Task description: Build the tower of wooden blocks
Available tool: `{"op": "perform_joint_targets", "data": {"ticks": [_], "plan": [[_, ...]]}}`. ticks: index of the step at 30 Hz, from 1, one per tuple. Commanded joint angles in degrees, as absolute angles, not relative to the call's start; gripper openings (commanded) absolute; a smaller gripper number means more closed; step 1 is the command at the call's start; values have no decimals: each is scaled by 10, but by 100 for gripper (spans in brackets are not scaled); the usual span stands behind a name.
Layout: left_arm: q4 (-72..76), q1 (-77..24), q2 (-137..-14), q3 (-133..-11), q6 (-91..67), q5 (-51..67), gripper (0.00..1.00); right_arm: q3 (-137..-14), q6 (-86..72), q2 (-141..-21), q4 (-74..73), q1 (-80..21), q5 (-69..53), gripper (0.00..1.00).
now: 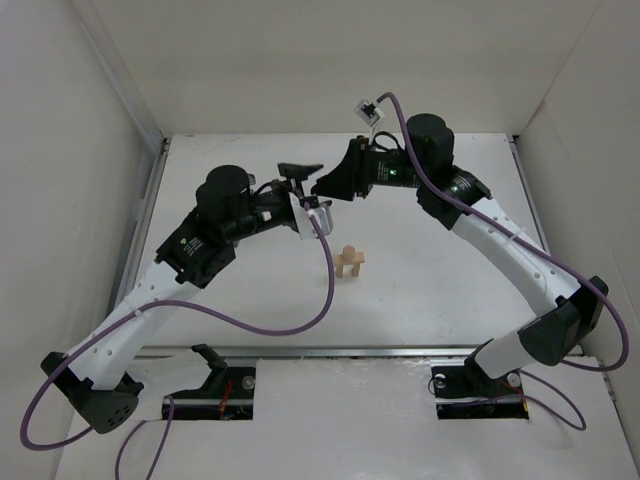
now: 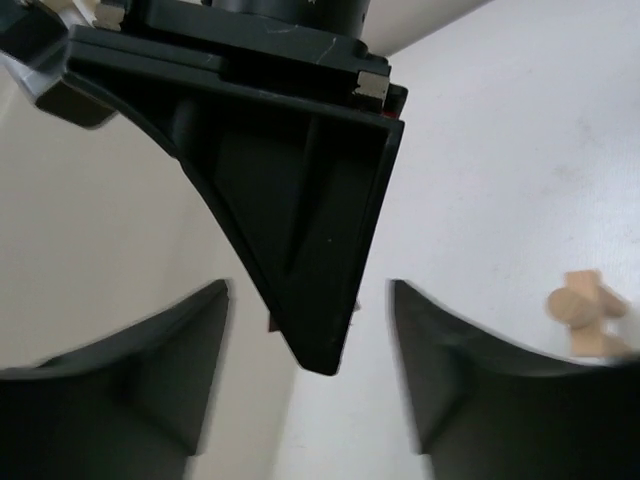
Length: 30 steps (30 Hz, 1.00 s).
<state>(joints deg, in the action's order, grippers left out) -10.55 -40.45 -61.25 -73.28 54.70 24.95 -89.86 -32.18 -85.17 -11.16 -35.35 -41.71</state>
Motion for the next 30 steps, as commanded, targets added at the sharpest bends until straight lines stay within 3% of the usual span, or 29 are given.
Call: {"op": "perform_joint_targets", "data": {"ticks": [1, 3, 4, 8, 16, 22, 30], "plan": [[-72, -407, -592, -731, 551, 241, 74, -920, -315, -844, -121, -359, -382, 0], [-72, -407, -592, -726, 545, 236, 98, -928, -315, -844, -149, -359, -353, 0], [-72, -407, -592, -726, 538, 236, 100, -933, -309, -844, -167, -359, -332, 0], [-67, -407, -581, -712, 494, 194, 100, -970, -303, -857, -288, -359, -153, 0], [-68, -407, -525, -632, 375, 71, 100, -1031, -309, -923, -520, -392, 95, 0], [-57, -382, -512, -589, 273, -55, 100, -1074, -320, -990, -613, -439, 188, 0], [-85, -345, -512, -559, 231, -44, 100, -1046, -309, -1004, -644, -468, 185, 6]]}}
